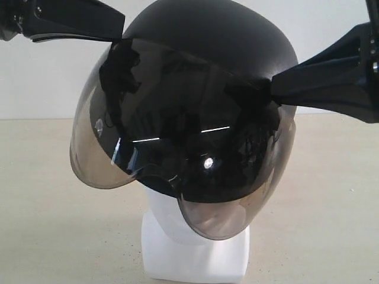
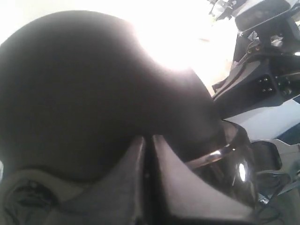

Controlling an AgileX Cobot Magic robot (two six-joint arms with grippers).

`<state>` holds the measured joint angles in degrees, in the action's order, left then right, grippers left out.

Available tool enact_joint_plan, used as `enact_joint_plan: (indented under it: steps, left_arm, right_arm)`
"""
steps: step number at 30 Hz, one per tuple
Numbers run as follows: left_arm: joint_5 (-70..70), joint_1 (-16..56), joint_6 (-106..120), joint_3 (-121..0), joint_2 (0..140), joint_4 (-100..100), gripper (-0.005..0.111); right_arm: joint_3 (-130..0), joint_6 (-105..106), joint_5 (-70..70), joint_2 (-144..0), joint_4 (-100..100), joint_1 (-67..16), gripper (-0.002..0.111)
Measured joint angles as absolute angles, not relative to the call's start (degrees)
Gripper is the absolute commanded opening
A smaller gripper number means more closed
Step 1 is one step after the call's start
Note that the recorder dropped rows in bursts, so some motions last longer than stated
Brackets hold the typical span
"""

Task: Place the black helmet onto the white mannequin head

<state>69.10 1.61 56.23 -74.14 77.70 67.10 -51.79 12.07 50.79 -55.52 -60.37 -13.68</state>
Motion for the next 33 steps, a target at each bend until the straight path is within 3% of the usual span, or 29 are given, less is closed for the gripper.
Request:
enact_joint_plan:
  steps: [8, 26, 33]
  left_arm:
    - [69.19, 1.66, 55.08, -74.14, 78.48, 64.36, 0.004]
    - [69.58, 1.89, 55.53, -81.59, 78.1, 70.75, 0.004]
    - [69.67, 5.9, 55.53, -81.59, 78.75, 67.34, 0.004]
  right_arm:
    - [-57.93, 12.97, 48.86, -56.64, -60.0, -13.72, 0.0]
    - [-58.17, 13.01, 50.11, -56.64, -59.98, -13.72, 0.0]
    - [-58.17, 13.01, 49.88, -56.64, -59.98, -13.72, 0.0]
